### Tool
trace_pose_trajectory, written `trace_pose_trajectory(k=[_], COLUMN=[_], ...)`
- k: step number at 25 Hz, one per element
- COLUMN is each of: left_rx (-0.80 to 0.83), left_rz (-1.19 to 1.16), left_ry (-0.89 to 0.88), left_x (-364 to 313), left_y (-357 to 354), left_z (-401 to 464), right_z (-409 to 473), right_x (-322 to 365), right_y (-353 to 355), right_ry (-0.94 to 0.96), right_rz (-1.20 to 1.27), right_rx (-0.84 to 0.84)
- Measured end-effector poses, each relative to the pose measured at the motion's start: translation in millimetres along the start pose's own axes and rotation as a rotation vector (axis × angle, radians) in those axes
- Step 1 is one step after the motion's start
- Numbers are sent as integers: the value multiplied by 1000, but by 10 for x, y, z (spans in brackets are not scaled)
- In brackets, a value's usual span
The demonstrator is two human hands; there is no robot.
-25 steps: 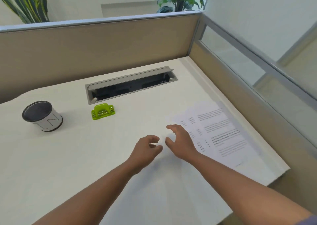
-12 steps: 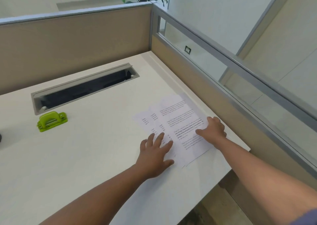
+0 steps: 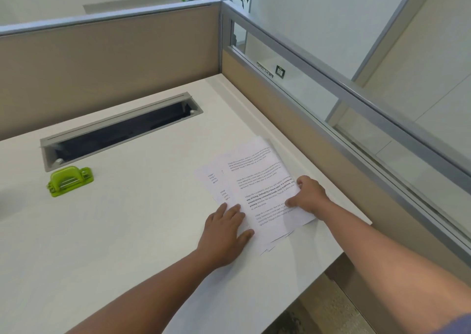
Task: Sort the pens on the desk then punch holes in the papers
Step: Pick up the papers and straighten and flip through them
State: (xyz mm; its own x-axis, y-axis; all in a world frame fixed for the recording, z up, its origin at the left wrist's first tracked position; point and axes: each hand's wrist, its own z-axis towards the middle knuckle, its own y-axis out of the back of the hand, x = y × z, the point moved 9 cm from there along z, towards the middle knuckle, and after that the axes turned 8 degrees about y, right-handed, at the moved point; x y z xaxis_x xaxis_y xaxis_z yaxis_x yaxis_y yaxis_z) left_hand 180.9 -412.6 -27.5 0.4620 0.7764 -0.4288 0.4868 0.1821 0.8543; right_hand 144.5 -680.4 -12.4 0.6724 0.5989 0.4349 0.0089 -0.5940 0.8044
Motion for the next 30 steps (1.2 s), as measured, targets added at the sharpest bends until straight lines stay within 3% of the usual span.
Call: trace_pose_trajectory(k=[2, 7, 9, 15, 19, 22, 26, 30], left_rx=[-59, -133, -131, -147, -162, -136, -124, -149], left_rz=[-250, -1054, -1255, -1226, -1215, -1236, -1321, -1342], left_ry=[111, 687, 765, 774, 752, 729, 700, 706], left_x=[42, 288, 286, 338, 392, 439, 577, 882], left_y=[114, 221, 218, 281, 289, 273, 286, 356], left_z=[15, -14, 6, -1, -19, -9, -57, -286], right_z=[-6, -31, -45, -96, -120, -112, -141, -328], right_x=[35, 162, 190, 224, 210, 192, 344, 847], right_y=[-19, -126, -176, -326, -372, -392, -335, -284], right_ry=[9, 39, 42, 74, -18, -58, 34, 184], right_rz=[48, 8, 57, 298, 578, 638, 577, 703], right_rx=[12, 80, 110, 193, 244, 279, 275, 345])
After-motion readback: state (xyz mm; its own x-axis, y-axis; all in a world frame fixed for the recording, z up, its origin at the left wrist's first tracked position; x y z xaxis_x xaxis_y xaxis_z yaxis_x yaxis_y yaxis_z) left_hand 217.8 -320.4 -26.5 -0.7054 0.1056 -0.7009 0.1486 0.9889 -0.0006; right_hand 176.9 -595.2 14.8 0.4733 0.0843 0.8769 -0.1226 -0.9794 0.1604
